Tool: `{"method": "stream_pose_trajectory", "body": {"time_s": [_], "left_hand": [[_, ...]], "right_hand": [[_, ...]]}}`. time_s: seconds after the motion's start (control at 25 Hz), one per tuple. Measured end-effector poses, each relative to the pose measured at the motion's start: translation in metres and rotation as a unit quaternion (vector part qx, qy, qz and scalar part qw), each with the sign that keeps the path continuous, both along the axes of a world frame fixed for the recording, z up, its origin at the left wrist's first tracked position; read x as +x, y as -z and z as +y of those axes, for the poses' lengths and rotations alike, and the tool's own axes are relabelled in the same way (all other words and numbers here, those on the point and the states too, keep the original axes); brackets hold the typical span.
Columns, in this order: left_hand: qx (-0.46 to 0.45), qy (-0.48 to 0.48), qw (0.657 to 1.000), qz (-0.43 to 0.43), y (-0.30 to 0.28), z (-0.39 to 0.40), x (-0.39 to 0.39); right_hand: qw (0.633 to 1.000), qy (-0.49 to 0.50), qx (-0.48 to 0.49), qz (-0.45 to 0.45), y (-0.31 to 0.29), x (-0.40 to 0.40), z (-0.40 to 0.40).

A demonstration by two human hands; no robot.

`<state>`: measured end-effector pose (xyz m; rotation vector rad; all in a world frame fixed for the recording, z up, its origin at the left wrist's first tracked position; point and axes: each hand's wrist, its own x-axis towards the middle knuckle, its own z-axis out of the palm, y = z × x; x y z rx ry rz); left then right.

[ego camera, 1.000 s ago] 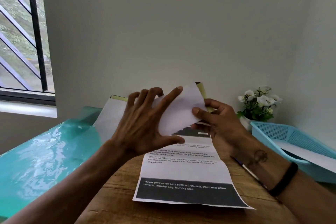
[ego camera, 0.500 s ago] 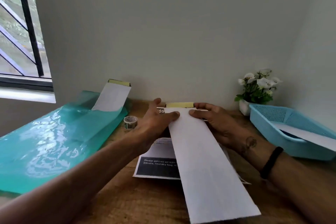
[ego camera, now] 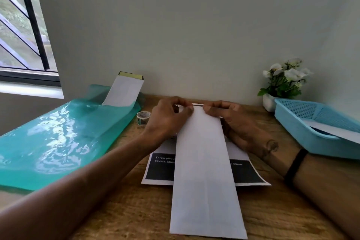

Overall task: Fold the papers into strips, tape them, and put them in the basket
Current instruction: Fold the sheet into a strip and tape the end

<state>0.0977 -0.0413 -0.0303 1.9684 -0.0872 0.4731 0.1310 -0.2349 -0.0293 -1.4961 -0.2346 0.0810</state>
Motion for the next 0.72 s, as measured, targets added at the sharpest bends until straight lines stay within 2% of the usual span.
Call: {"method": "stream_pose_trajectory", "body": {"time_s": [0.08,0.16,0.24,0.32,0.44,0.52,0.6,0.72], "left_hand": [[0.132,-0.031,0.989,-0.063,0.002,-0.003,-0.005],[0.211,-0.037,0.969,-0.125,0.002,-0.006,-0.008],[0.227,-0.015,0.957,-0.177,0.001,-0.007,-0.008],[0.205,0.022,0.957,-0.204,0.0,-0.01,-0.01],[0.121,0.059,0.982,-0.135,-0.008,-0.018,-0.018],[-0.03,0.079,0.996,-0.016,-0.014,-0.021,-0.016],[-0.183,0.093,0.974,0.095,-0.022,-0.019,-0.014],[-0.315,0.15,0.923,0.164,-0.025,-0.011,-0.009]], "right_hand": [[1.0,0.02,0.008,-0.009,-0.005,0.0,-0.001],[0.999,0.027,0.017,-0.008,-0.012,-0.001,-0.002],[1.0,0.016,0.009,0.001,-0.021,-0.003,-0.004],[1.0,0.001,0.0,0.01,-0.03,-0.006,-0.007],[0.999,-0.039,0.023,0.008,-0.042,-0.016,-0.005],[0.997,-0.057,0.059,0.007,-0.042,-0.02,0.002],[0.996,-0.058,0.072,-0.006,-0.035,-0.022,0.01],[0.988,-0.026,-0.063,-0.138,-0.021,-0.016,0.012]]}}
